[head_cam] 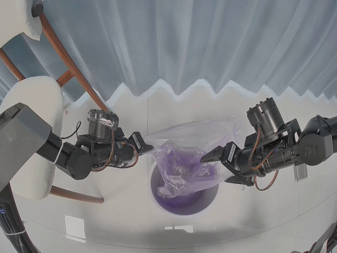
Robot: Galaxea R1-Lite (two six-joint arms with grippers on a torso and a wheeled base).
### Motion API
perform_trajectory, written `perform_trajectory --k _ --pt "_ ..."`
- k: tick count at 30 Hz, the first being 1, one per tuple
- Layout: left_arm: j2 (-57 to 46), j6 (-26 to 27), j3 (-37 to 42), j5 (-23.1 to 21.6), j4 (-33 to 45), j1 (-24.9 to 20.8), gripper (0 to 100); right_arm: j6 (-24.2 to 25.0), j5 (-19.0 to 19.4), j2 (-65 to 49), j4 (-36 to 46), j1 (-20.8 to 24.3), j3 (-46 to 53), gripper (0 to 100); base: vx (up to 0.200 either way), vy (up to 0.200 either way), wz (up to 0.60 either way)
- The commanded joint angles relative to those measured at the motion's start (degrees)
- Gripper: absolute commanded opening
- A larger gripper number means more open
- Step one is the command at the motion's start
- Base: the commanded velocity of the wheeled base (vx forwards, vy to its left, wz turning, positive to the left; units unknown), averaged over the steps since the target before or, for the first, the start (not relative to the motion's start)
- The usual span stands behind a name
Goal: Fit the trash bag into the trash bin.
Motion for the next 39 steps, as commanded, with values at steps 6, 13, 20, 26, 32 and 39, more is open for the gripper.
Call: perform_trajectory --k 6,13,20,26,32,39 --pt "-0.1 0.5 1.8 -0.2 0.3 1.5 0 1.8 -3.3 0.6 -0.2 6.4 5.1 0 0.000 0.000 0.00" --pt "-7.8 4.6 13.2 -0.3 3.7 1.5 0 -6.4 -3.6 -1.5 -0.2 -4.1 6.0 0 0.000 0.000 0.00" --pt "-16.4 4.2 18.0 -0.3 14.1 -1.9 0 -17.4 -1.5 1.7 -0.3 -16.4 3.0 0 0.000 0.000 0.00" --pt "-19.0 1.1 14.6 -0.3 21.9 -3.5 0 -18.4 -1.5 5.7 -3.6 -19.9 -2.1 0 0.000 0.000 0.00" --pt "-14.4 -3.3 6.2 -0.3 21.6 -1.7 0 -18.4 -1.5 8.0 -7.2 -19.1 -4.1 0 0.000 0.000 0.00" --pt "-6.7 -3.3 -4.2 0.2 21.9 0.7 0 -18.4 -1.8 11.0 -9.2 -17.7 -8.8 0 0.000 0.000 0.00"
